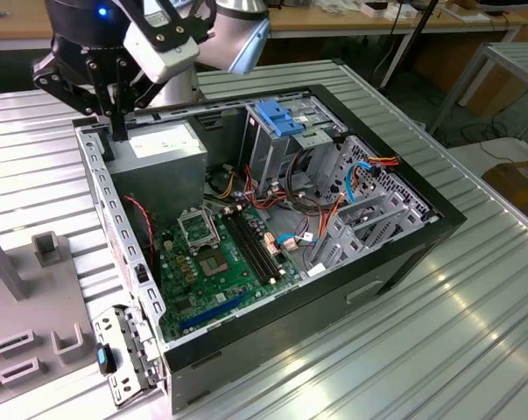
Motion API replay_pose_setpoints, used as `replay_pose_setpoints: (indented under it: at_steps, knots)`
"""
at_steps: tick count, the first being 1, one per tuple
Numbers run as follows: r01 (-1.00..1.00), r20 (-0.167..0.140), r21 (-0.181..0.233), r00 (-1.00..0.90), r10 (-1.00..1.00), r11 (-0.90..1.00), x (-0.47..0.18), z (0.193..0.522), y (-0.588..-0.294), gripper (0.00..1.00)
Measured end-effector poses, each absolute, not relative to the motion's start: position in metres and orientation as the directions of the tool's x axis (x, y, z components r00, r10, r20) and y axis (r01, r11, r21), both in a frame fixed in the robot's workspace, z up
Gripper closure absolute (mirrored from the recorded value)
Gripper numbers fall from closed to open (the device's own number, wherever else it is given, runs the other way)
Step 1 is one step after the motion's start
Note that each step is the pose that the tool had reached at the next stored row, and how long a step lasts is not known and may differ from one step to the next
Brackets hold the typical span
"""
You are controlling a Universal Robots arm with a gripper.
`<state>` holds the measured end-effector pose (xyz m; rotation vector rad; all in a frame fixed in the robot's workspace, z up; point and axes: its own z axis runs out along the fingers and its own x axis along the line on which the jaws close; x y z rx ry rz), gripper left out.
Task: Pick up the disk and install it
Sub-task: 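Reach for the disk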
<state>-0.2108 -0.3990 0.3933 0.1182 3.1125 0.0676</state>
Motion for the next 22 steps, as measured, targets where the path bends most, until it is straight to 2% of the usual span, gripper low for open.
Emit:
replay_pose_setpoints:
  at_steps: [22]
  knots:
    - [0.077, -0.024, 0.044, -0.997, 0.078, 0.996, -0.296, 0.393, -0.396, 0.89]
